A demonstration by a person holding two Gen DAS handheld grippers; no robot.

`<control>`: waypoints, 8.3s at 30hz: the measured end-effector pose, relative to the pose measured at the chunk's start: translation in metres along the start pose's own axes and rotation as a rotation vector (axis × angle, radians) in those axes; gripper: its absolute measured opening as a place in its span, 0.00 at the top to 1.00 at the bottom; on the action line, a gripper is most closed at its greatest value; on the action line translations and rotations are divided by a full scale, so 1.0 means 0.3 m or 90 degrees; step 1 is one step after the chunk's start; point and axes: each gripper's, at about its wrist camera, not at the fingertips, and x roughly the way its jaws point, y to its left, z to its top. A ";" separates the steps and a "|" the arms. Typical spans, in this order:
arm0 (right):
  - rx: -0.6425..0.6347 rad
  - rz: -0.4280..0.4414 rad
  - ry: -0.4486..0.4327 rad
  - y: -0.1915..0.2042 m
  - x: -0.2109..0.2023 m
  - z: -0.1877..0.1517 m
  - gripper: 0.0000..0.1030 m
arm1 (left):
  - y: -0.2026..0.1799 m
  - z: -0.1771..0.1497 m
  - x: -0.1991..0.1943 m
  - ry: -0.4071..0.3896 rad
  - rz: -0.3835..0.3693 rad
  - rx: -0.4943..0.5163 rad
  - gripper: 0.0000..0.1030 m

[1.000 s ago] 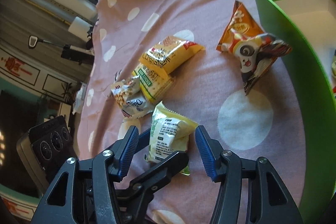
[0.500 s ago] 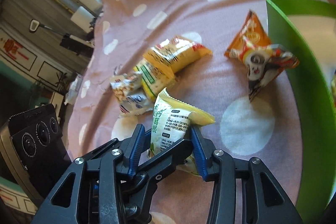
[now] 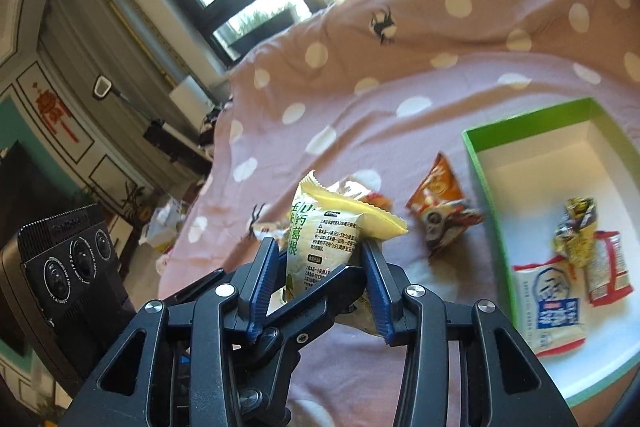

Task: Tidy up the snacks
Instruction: 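Carry the pale yellow-green packet over the green box and lower it, then open the right gripper to drop the packet into the box, then move the right gripper back to the snack pile, then grasp the small white peanut packet with the right gripper, then lift the peanut packet and carry it over the green box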

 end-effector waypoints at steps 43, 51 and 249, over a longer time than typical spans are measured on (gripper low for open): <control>0.221 -0.133 -0.055 -0.490 -0.224 -0.012 0.56 | -0.334 0.010 0.427 0.143 -0.128 0.053 0.63; 0.248 -0.157 -0.024 -0.539 -0.177 -0.014 0.56 | -0.317 -0.010 0.496 0.185 -0.128 0.040 0.63; 0.256 -0.162 0.011 -0.583 -0.096 0.046 0.48 | -0.296 0.017 0.571 0.214 -0.066 0.012 0.54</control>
